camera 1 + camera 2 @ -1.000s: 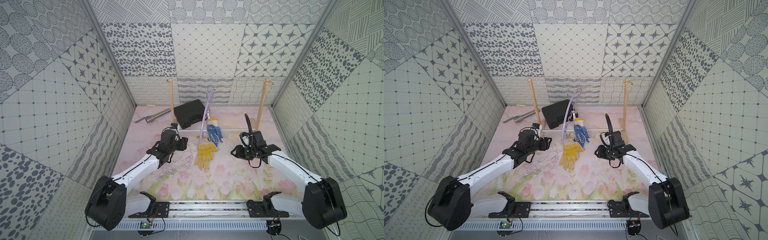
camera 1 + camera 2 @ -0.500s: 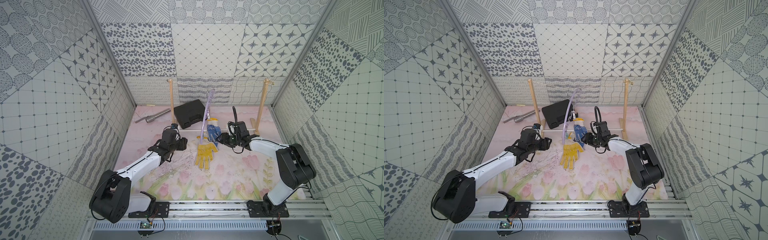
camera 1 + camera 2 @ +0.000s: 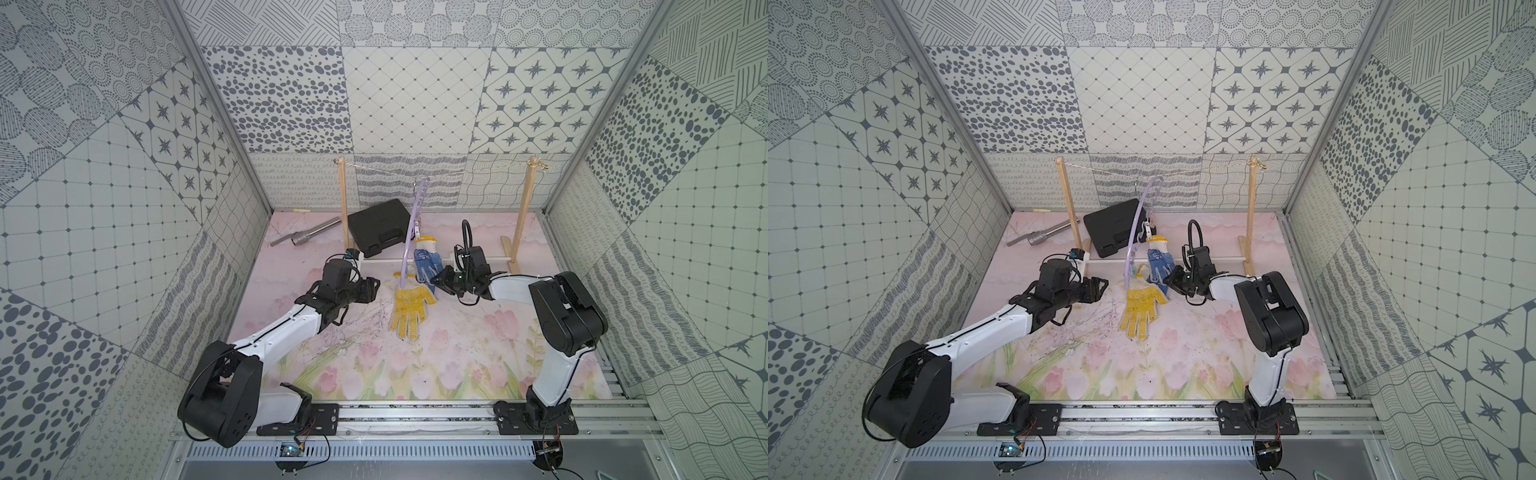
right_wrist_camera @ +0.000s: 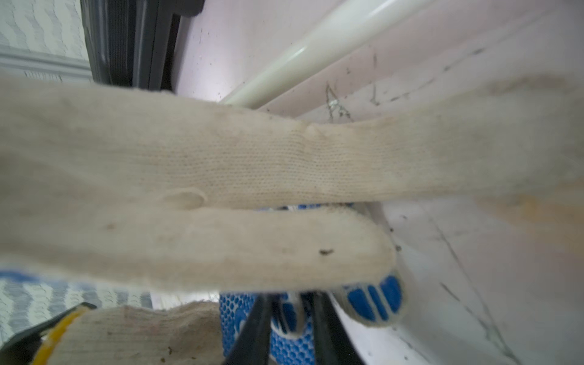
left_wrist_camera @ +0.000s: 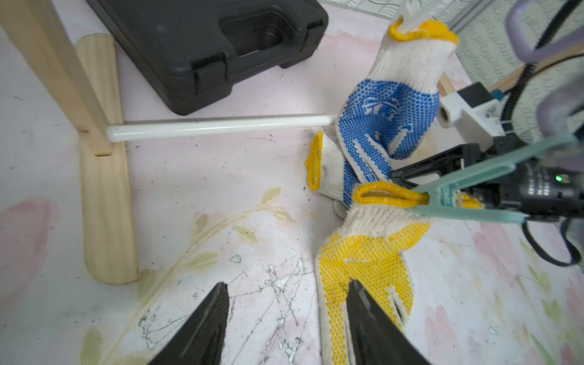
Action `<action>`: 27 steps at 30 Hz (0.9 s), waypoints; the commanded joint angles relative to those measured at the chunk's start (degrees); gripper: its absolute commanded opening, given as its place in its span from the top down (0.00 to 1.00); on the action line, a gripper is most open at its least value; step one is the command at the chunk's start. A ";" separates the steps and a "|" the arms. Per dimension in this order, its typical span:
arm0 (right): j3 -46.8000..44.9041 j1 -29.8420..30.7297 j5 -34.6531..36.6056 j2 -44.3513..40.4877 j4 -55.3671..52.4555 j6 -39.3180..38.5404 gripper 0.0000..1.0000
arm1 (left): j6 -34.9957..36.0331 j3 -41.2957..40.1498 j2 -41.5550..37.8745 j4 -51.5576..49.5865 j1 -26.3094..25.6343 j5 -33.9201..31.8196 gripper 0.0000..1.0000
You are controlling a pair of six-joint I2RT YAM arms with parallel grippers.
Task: Clip the gloves onto a hanger to dry
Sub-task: Adjust the glove at the center of the board.
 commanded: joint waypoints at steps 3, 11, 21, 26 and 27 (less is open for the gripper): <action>-1.37 -0.04 0.91 -6.97 2.10 -1.74 1.00 | 4.92 -4.62 -5.67 12.64 -3.91 12.82 0.41; -1.82 -0.60 0.42 -26.82 -14.04 -12.49 1.00 | 7.54 -9.72 -13.31 19.84 -6.29 18.90 0.29; 1.81 -4.01 -16.85 -39.83 -20.77 -22.95 1.00 | 7.72 -6.86 -13.21 22.27 -9.23 22.28 0.21; -0.18 -5.06 -14.67 -38.82 -26.61 -23.42 0.89 | 9.27 -5.31 -14.70 17.99 -9.86 19.89 0.21; -0.96 -5.06 -12.93 -38.54 -27.78 -23.21 0.76 | 9.39 -5.54 -15.00 17.79 -9.84 19.77 0.21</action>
